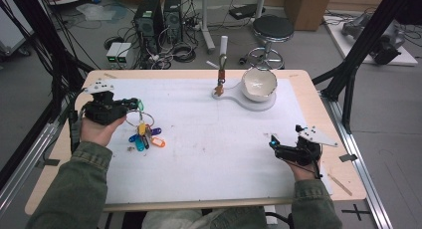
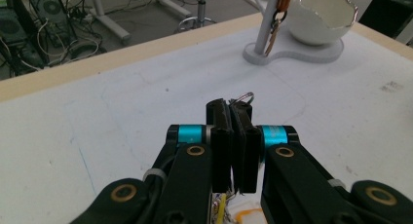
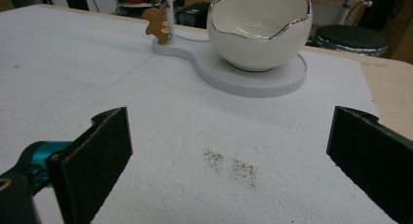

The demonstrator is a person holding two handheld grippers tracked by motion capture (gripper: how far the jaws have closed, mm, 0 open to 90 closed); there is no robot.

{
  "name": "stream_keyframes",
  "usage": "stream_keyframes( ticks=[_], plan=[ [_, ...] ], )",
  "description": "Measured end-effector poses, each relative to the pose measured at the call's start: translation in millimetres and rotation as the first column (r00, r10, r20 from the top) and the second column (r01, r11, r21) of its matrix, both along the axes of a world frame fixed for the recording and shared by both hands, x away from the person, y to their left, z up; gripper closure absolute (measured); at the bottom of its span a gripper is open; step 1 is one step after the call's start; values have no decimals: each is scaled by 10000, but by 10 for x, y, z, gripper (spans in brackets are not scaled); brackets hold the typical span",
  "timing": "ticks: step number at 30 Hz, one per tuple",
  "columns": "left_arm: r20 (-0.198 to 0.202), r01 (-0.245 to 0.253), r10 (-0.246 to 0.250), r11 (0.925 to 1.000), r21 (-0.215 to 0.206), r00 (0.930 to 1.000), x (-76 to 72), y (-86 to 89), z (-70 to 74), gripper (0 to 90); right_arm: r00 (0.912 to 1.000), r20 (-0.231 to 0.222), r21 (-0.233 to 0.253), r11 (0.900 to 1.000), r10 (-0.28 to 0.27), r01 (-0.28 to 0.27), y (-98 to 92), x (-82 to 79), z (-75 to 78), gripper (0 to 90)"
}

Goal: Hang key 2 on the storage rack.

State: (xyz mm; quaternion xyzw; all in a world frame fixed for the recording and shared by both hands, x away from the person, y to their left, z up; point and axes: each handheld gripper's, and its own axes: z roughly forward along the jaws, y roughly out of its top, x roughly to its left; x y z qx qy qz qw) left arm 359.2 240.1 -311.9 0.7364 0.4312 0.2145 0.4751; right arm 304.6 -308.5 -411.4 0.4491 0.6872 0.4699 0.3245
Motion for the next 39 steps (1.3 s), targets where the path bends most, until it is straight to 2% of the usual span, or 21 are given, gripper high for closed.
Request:
stream_keyframes(
  ticks=[12, 14, 23, 30, 35, 39],
  plan=[
    [724, 272, -286, 9994, 206, 9970, 91, -155, 397, 871, 10000, -85, 34, 10000, 47, -46, 0, 8, -7, 18],
    [719, 339, -342, 9994, 60, 9968, 113, -164, 434, 871, 10000, -40, 24, 10000, 28, -28, -4, 10, -6, 18],
    [651, 337, -345, 9993, 143, 9973, 277, -198, 575, 871, 9998, -177, 92, 10000, 27, -25, -3, 9, -9, 18],
    [977, 253, -300, 9985, 489, 9948, 393, -281, 761, 871, 9999, -157, 76, 10000, 9, -8, -4, 13, -10, 18],
    [1115, 374, -432, 9979, 532, 9928, 482, -371, 895, 871, 9999, -148, 88, 10000, -37, 39, -8, 14, -10, 18],
    [1203, 514, -559, 9979, 402, 9912, 563, -453, 973, 871, 9998, -180, 161, 9999, -7, 10, -8, 11, -9, 18]
  ],
)
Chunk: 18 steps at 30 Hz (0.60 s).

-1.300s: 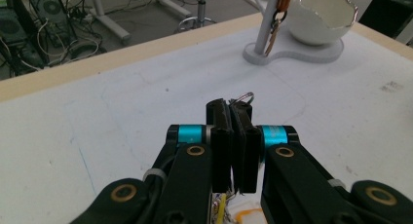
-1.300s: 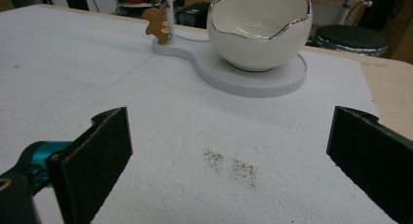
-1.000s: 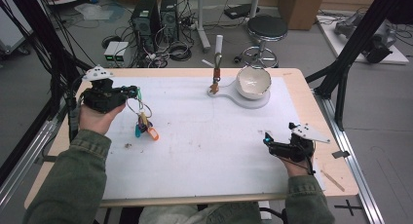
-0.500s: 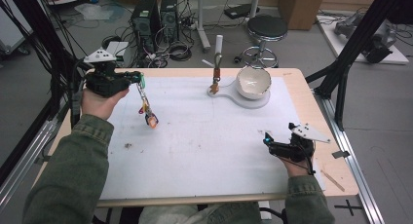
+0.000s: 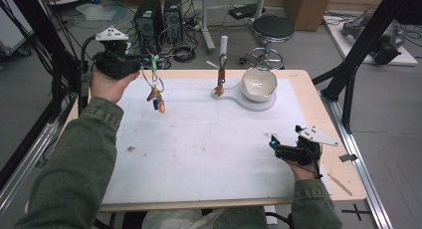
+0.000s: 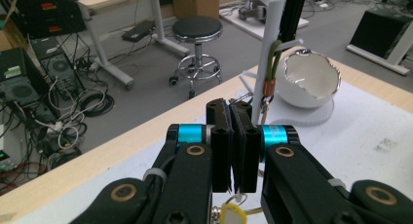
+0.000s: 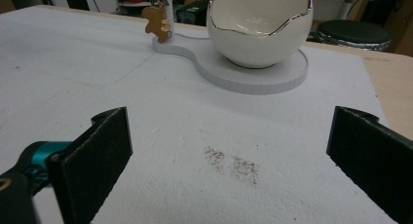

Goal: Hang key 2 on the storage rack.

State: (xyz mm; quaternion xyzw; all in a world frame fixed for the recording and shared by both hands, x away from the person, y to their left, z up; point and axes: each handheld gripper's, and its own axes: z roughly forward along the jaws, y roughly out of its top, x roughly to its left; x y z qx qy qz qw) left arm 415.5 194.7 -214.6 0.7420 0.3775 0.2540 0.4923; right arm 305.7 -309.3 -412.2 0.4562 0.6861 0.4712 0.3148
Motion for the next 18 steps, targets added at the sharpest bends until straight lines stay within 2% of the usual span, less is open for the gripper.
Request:
stream_keyframes(
  ticks=[5, 18],
  plan=[
    [24, 112, -112, 9999, -92, 9999, 75, -115, 52, 871, 10000, -5, 41, 10000, 48, -48, -2, 4, -2, 18],
    [-171, 263, -265, 9996, -140, 9995, 245, -462, 69, 871, 9998, 27, 186, 9997, 173, -173, -3, -7, 3, 18]
  ],
)
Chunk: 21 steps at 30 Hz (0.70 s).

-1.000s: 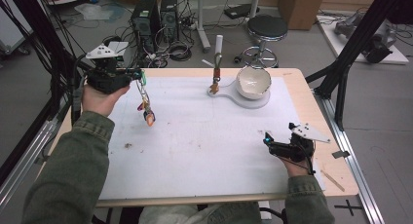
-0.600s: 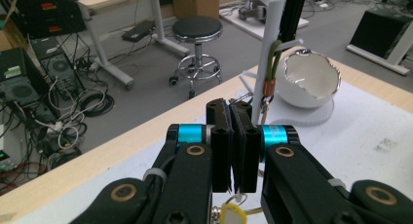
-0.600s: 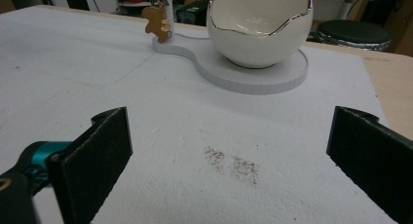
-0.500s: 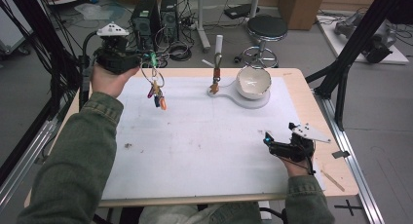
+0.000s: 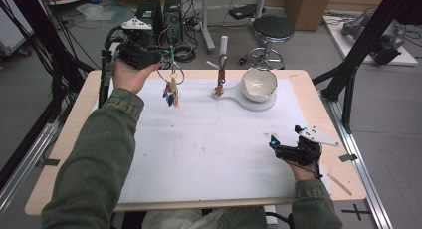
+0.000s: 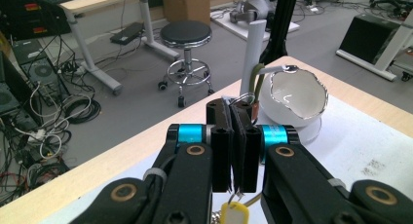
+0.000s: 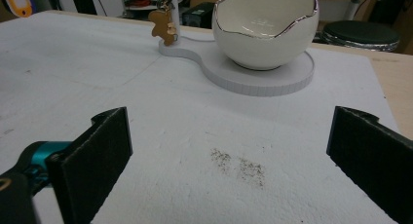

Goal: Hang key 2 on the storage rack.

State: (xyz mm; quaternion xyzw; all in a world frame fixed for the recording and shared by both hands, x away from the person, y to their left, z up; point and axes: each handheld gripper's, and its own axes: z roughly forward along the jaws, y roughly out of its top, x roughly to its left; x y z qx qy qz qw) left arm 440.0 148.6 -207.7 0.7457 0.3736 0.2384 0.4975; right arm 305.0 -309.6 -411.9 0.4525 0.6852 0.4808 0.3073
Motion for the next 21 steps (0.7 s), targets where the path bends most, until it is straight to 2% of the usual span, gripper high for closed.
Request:
stream_keyframes(
  ticks=[10, 19, 21],
  plan=[
    [-325, 210, -208, 9998, 53, 9993, 188, -199, -120, 871, 9999, 146, -78, 9999, 66, -65, 8, 11, -2, 18],
    [-416, 124, -149, 9980, -615, 9990, 320, -300, -189, 871, 9999, 156, 50, 10000, 71, -72, -2, 0, 5, 18],
    [-561, 153, -199, 9965, -826, 9982, 357, -309, -218, 871, 9998, 154, 103, 9999, 89, -90, -4, -2, 7, 18]
  ],
)
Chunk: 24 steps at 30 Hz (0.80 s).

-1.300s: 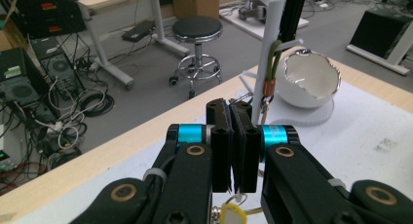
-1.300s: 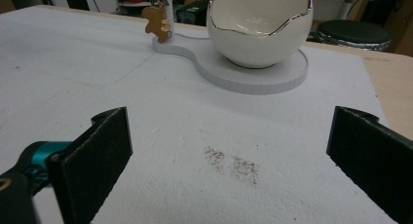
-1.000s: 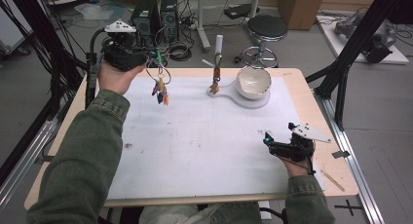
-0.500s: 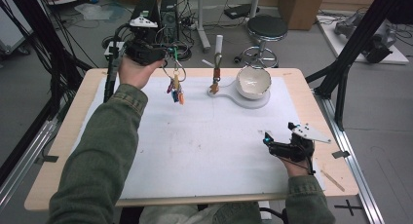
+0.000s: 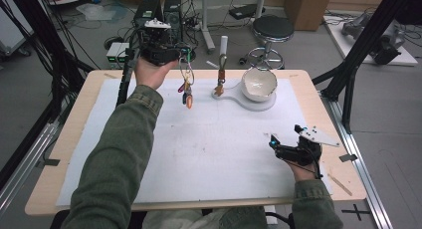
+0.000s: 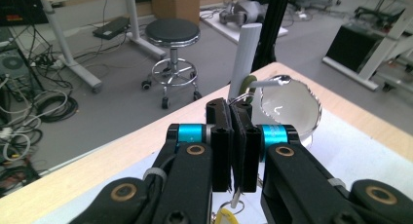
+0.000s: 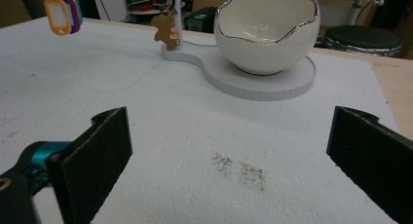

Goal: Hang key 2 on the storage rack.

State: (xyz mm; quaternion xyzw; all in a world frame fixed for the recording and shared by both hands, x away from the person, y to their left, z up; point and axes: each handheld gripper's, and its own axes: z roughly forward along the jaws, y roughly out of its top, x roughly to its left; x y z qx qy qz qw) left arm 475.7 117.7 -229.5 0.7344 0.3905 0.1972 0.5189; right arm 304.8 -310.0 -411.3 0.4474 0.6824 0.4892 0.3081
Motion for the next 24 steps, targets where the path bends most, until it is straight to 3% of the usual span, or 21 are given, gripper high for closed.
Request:
stream_keyframes(
  ticks=[5, 11, 24],
  plan=[
    [-106, 6, -5, 10000, 16, 9999, 81, -27, -73, 872, 10000, 60, -9, 10000, 59, -59, -3, 5, -3, 18],
    [-321, -224, 207, 9983, -538, 9993, 208, -58, -123, 871, 9999, 144, 39, 10000, 29, -30, -15, -14, 4, 18],
    [-271, -196, 188, 9993, -316, 9995, 386, -292, -31, 871, 9999, 135, 184, 9998, 24, -26, -32, -30, 1, 18]
  ],
)
